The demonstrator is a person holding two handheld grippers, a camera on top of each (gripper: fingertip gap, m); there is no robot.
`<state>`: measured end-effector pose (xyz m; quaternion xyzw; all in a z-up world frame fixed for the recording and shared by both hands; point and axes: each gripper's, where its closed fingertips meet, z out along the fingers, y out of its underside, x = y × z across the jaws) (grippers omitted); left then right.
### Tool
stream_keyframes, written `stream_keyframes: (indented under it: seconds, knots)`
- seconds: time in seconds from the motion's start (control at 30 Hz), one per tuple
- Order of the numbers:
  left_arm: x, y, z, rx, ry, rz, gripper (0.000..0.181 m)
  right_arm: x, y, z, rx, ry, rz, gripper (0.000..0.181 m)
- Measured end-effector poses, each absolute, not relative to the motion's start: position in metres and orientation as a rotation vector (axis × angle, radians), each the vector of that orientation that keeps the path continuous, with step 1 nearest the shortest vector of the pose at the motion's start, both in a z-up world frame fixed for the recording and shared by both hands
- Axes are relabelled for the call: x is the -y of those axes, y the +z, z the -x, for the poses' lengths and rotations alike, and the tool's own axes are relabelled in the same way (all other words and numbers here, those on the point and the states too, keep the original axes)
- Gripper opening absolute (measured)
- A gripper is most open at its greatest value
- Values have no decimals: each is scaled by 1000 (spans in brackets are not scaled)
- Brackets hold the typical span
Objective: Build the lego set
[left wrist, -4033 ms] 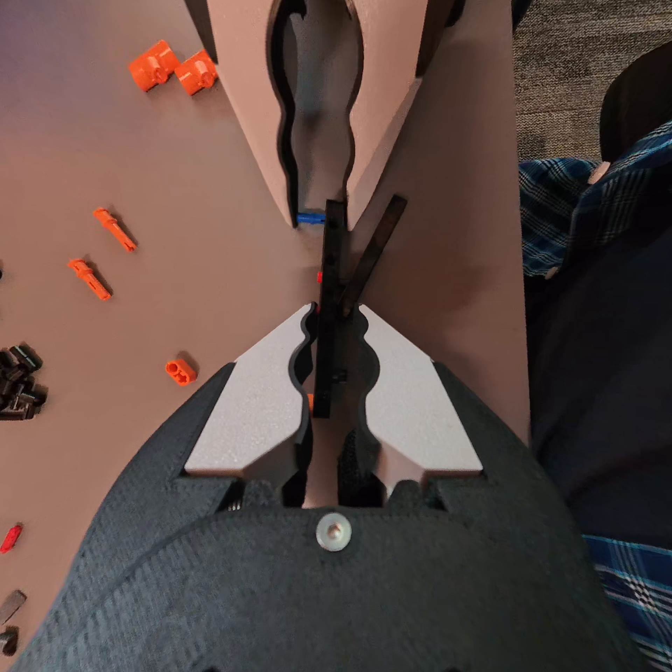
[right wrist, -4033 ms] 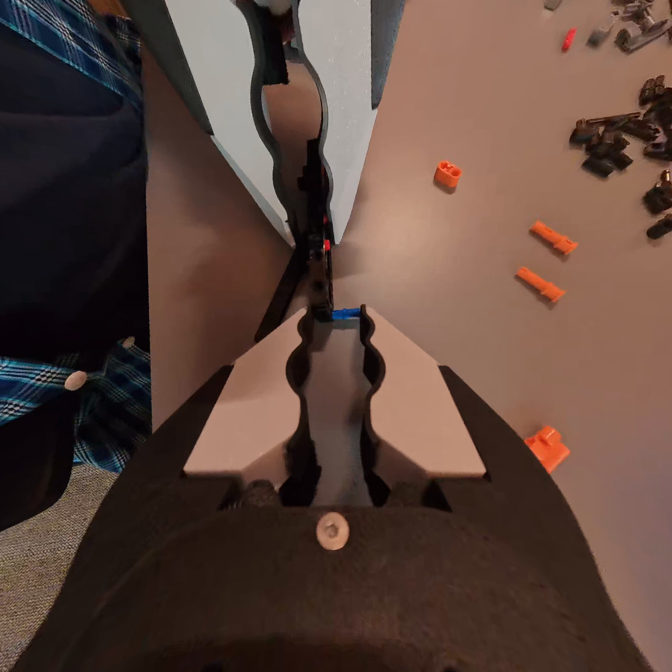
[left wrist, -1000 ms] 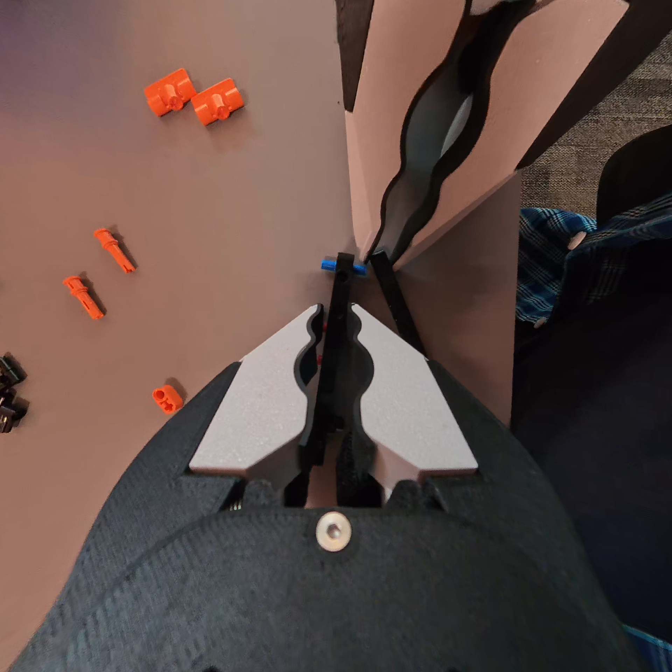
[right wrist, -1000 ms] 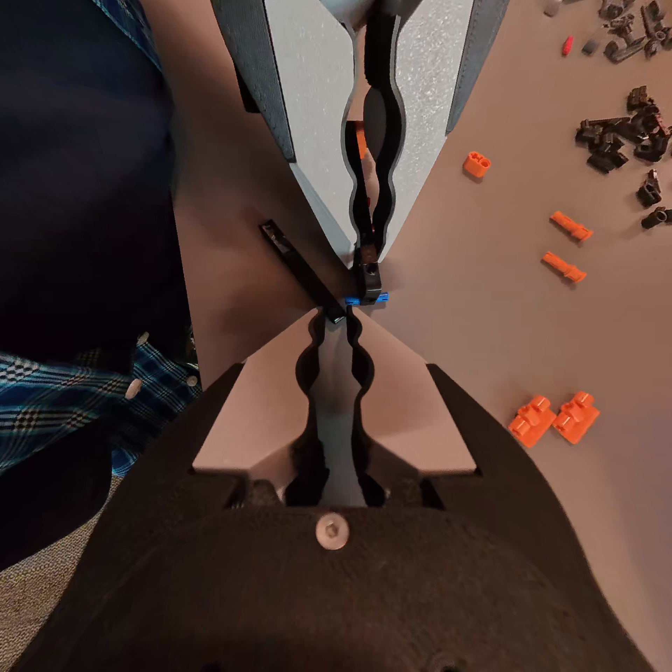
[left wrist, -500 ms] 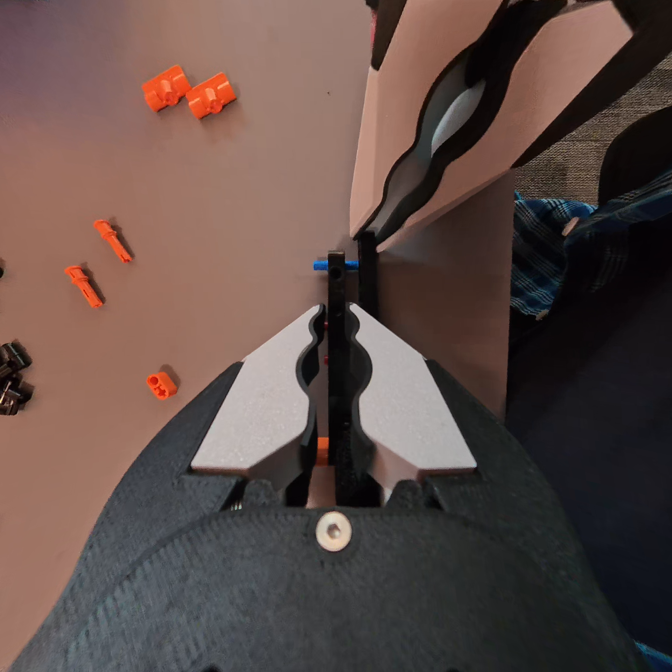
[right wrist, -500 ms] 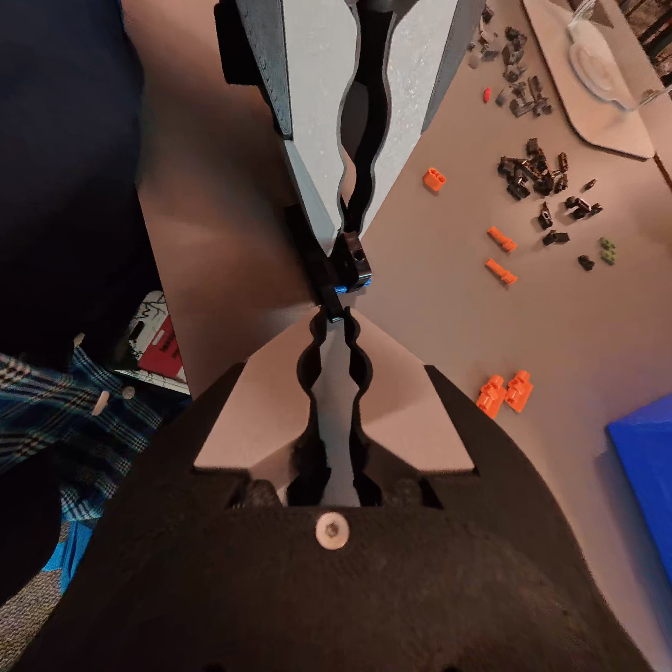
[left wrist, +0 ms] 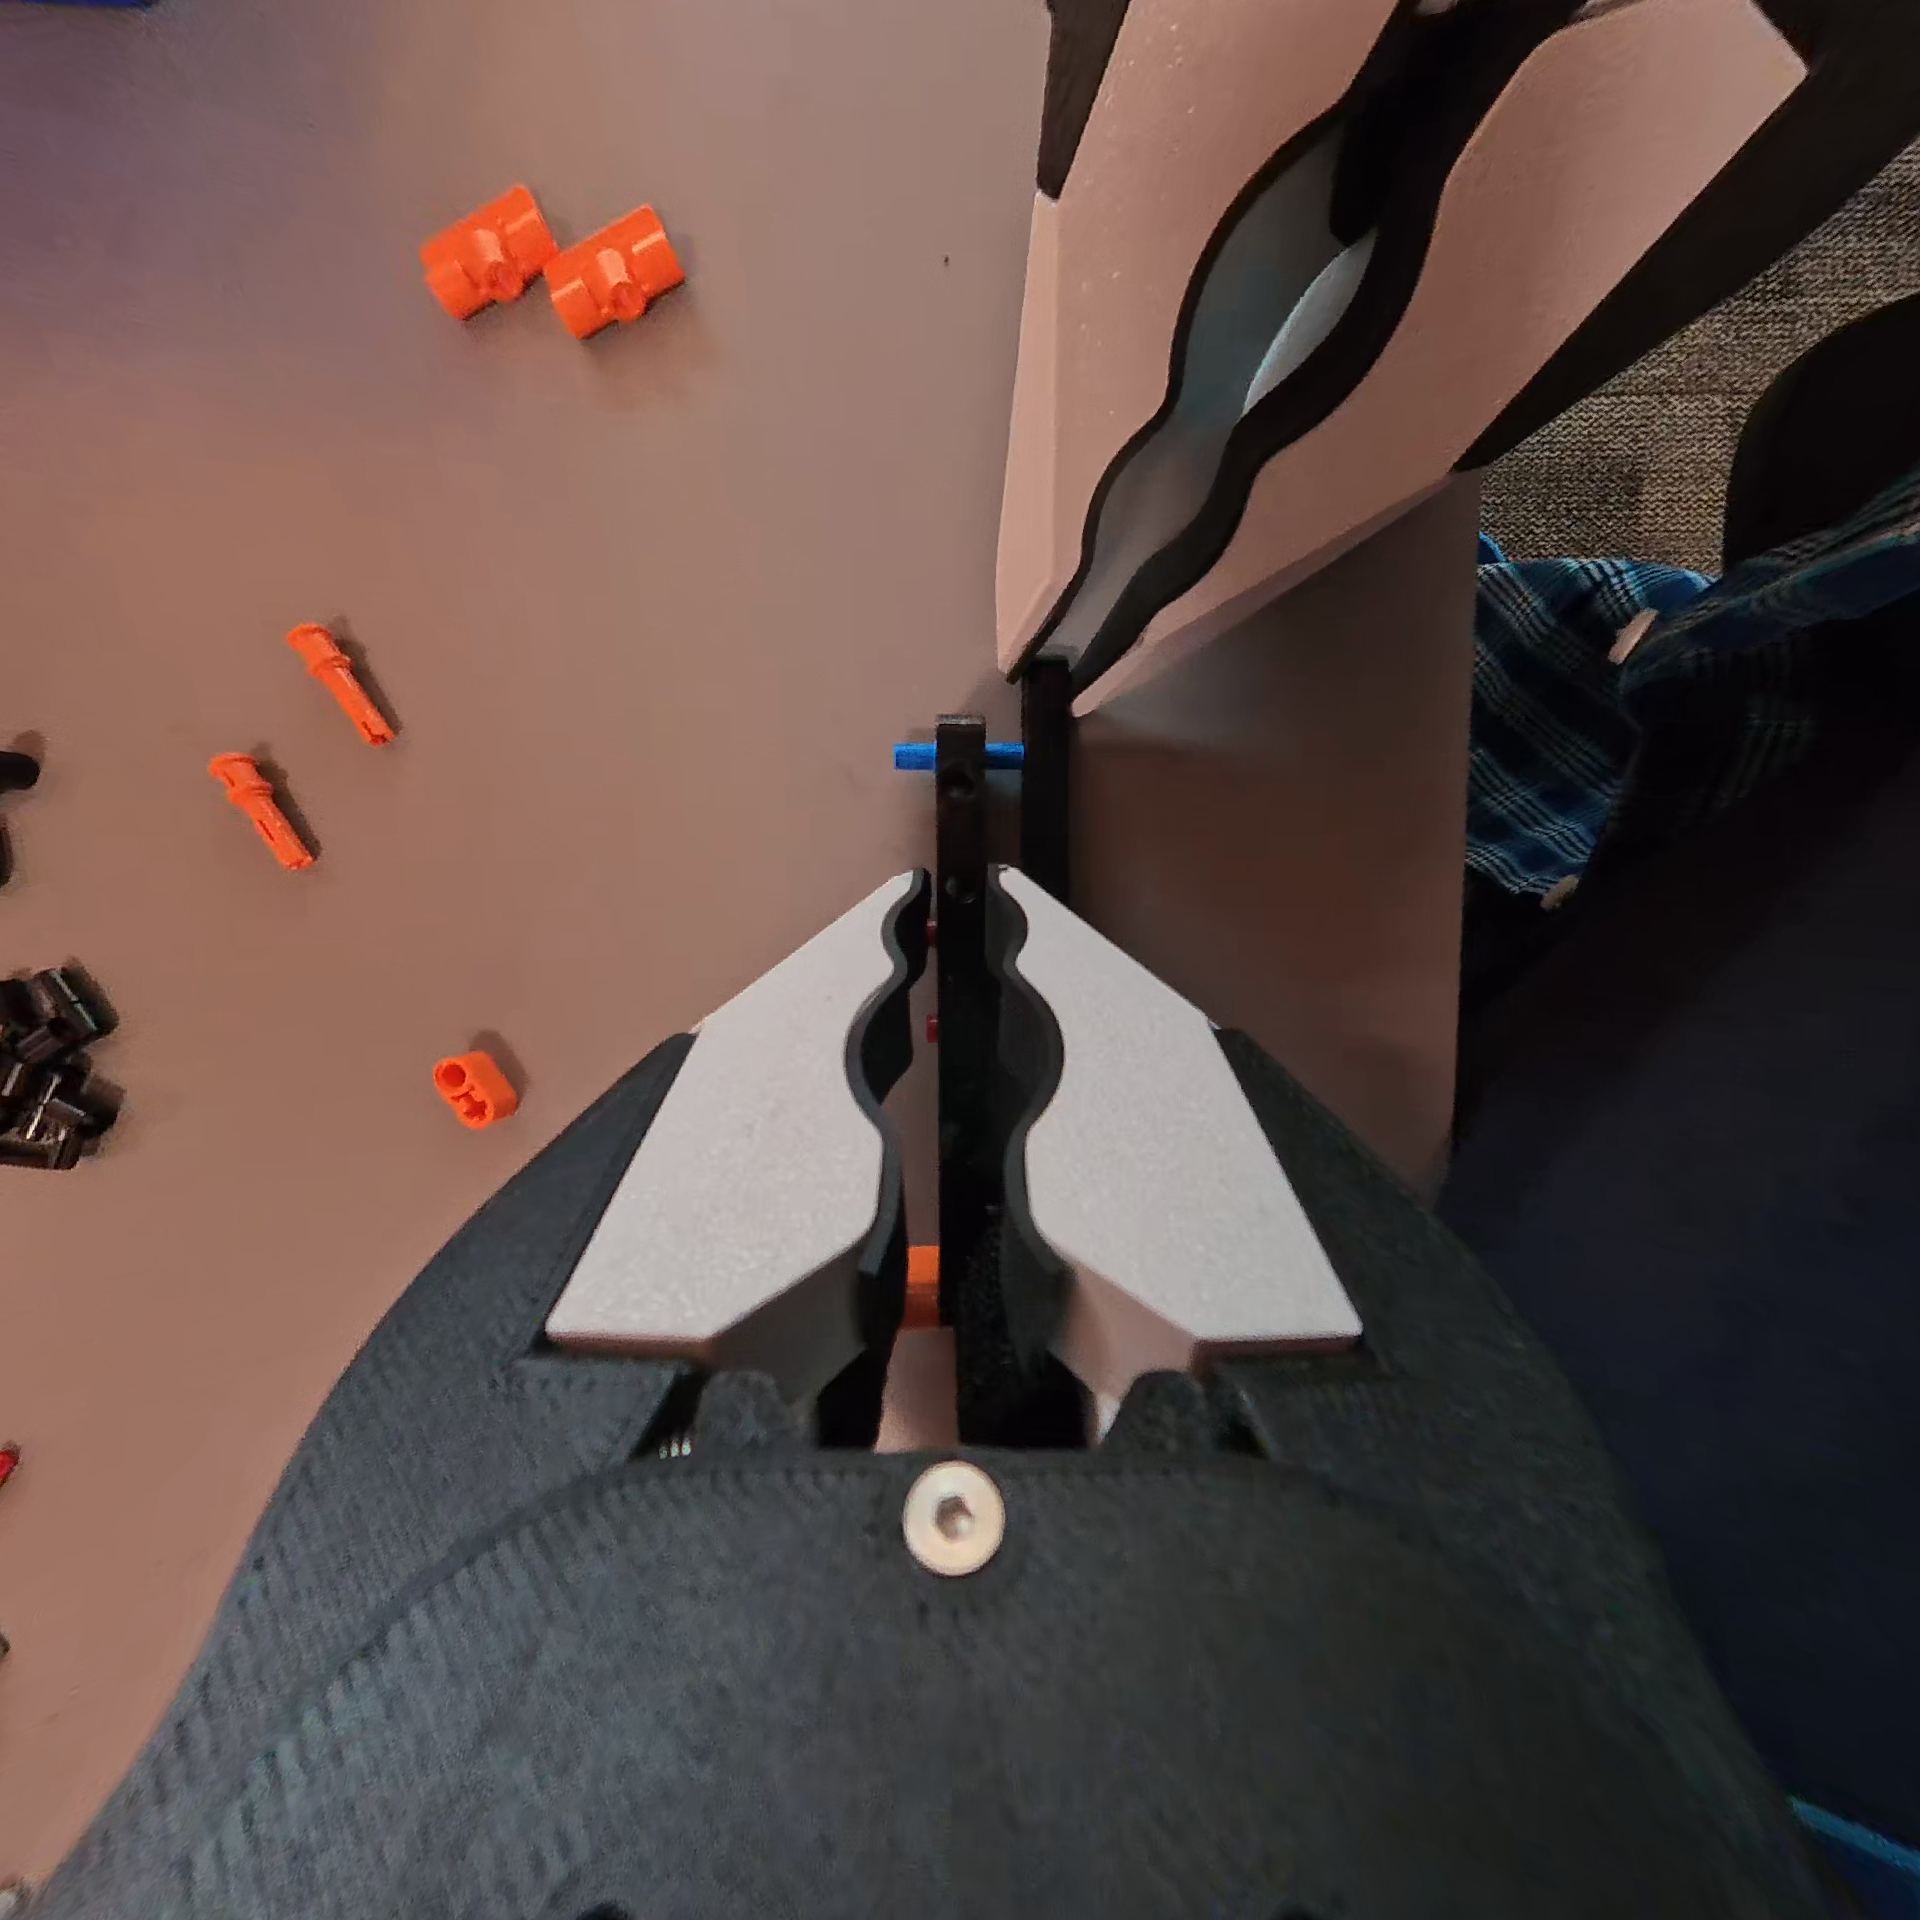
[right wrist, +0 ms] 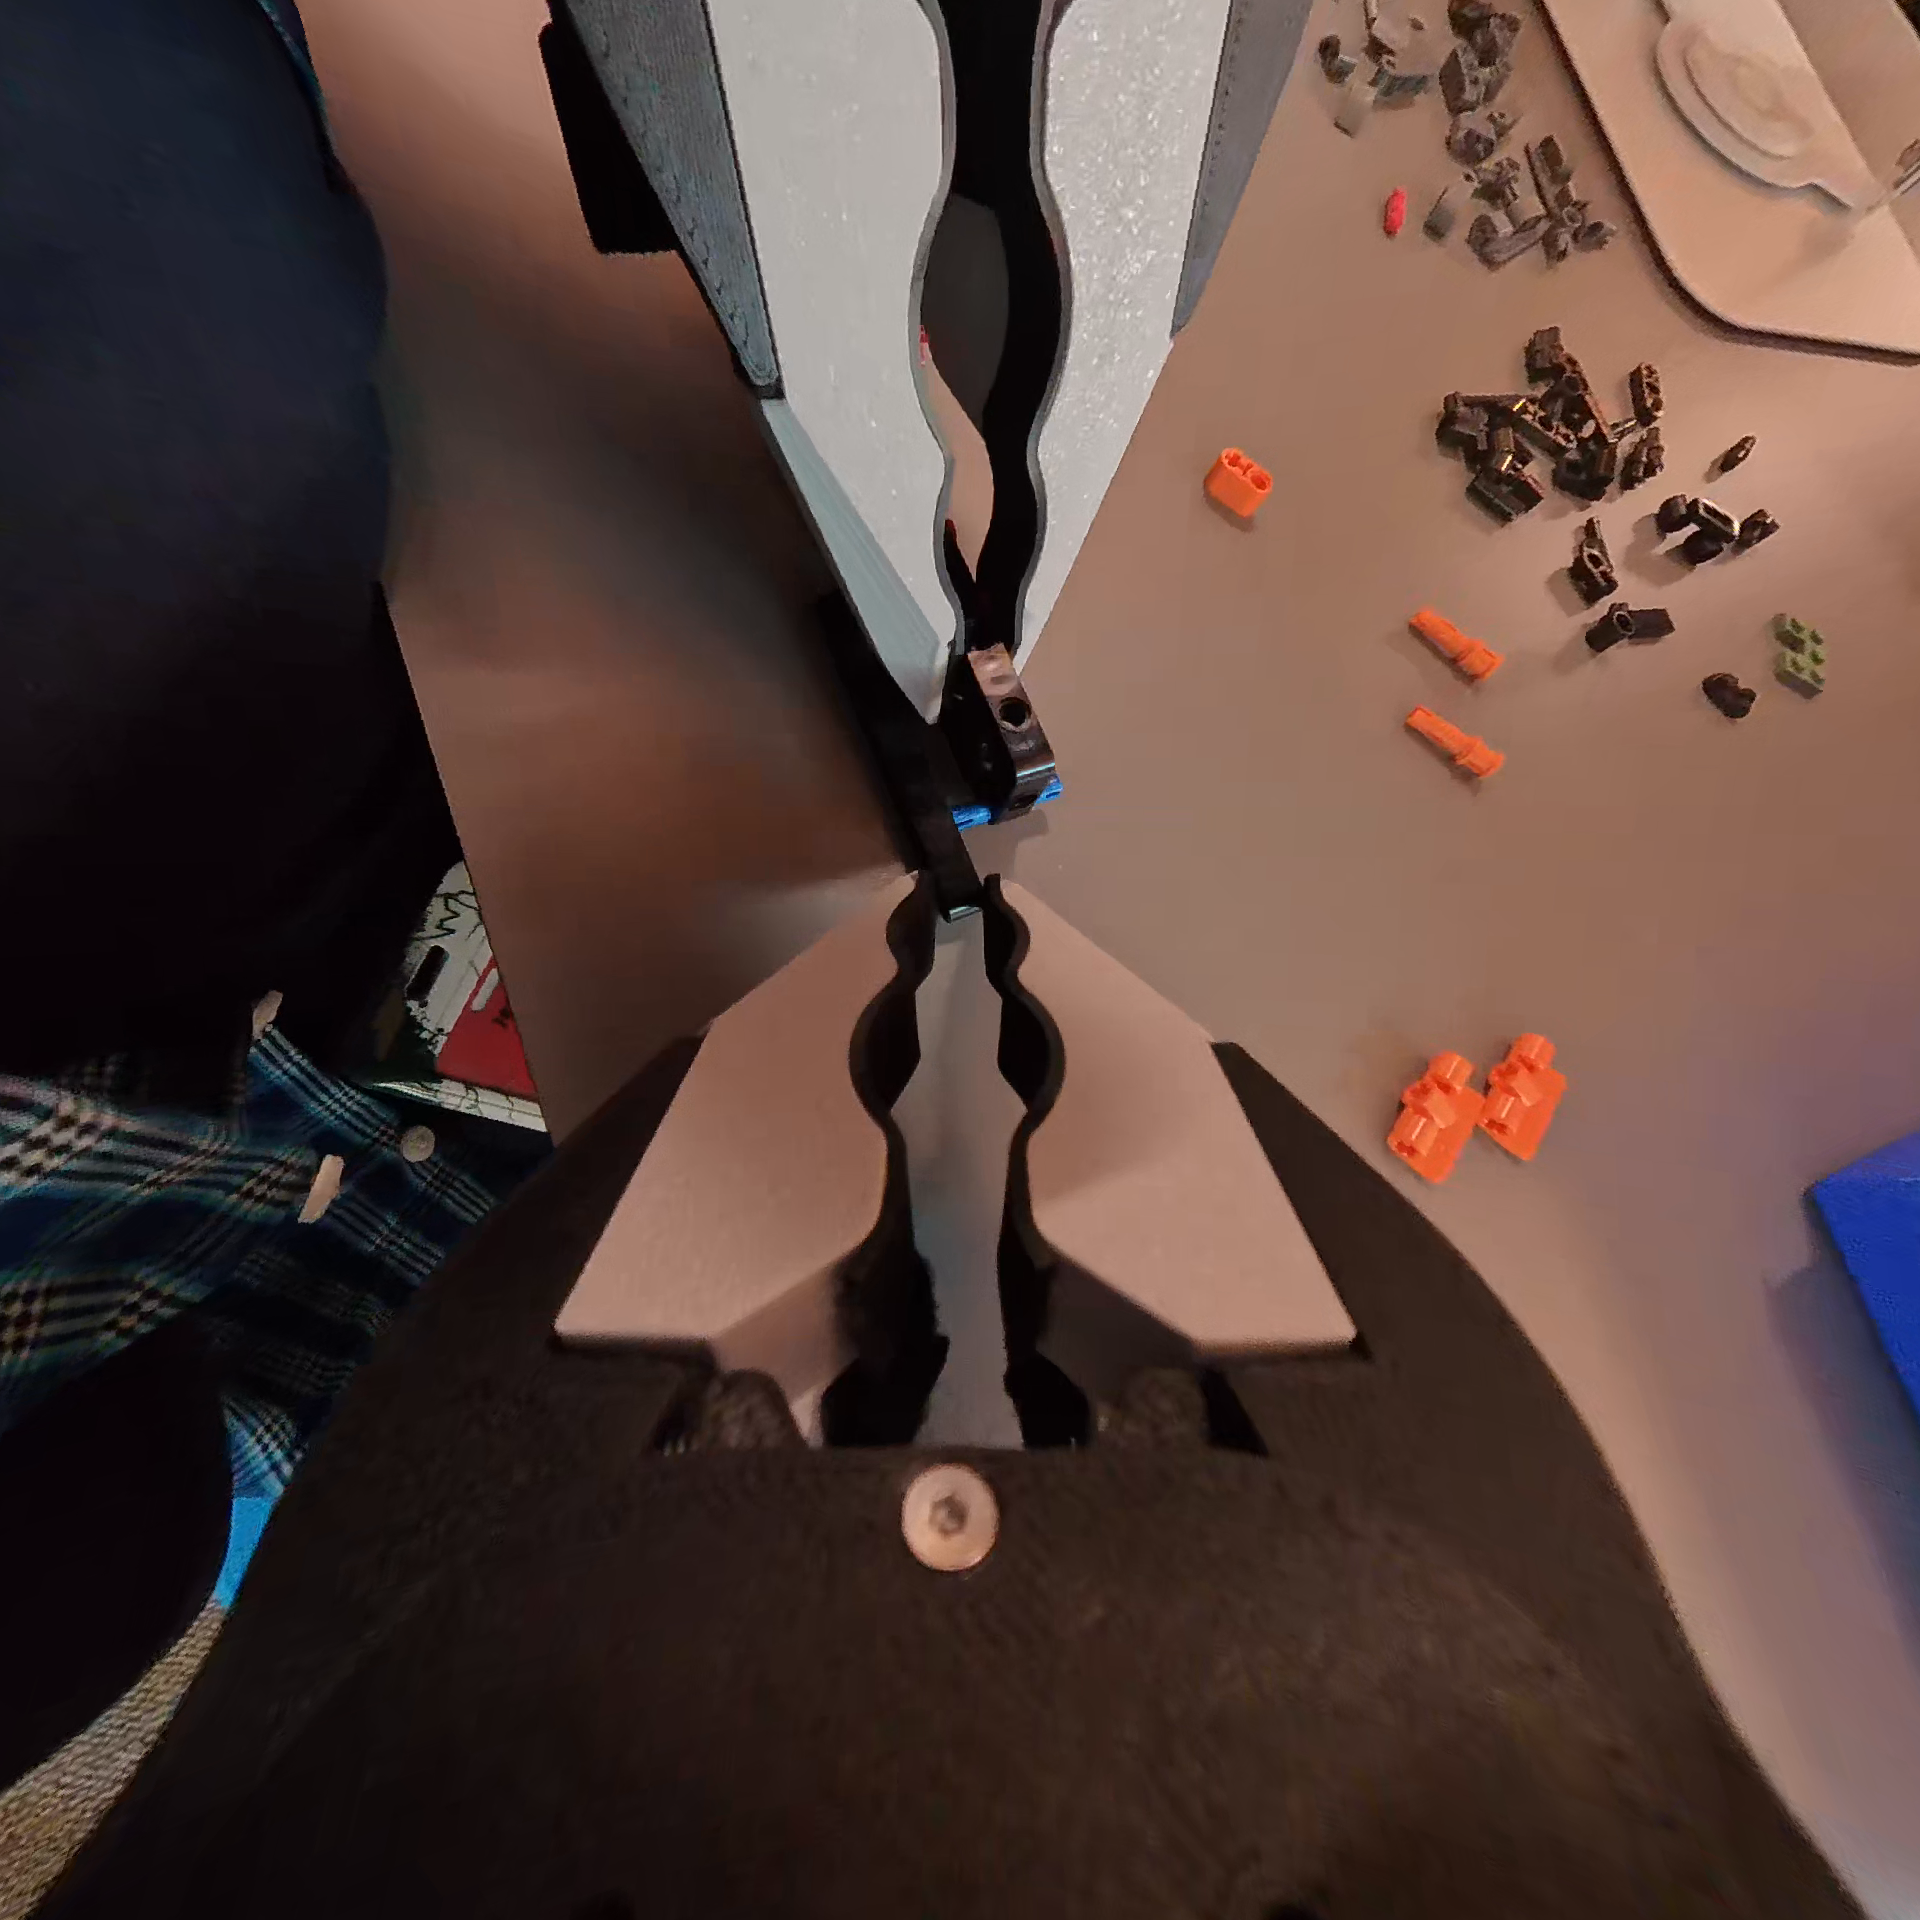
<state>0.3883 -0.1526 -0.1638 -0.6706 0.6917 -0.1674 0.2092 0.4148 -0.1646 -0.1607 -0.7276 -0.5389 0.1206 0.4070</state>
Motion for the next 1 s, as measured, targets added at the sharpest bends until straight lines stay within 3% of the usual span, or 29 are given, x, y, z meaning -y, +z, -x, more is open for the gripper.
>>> stream_keyframes:
  seconds: [0.53, 1.0]
  knots:
    - [154, -165, -386, -1969, -477, 1897, 11, 165, -161, -414, 1341, 350, 1873, 7]
    - [157, -159, -385, -1967, -572, 1932, 35, 164, -161, -415, 1337, 363, 1884, 6]
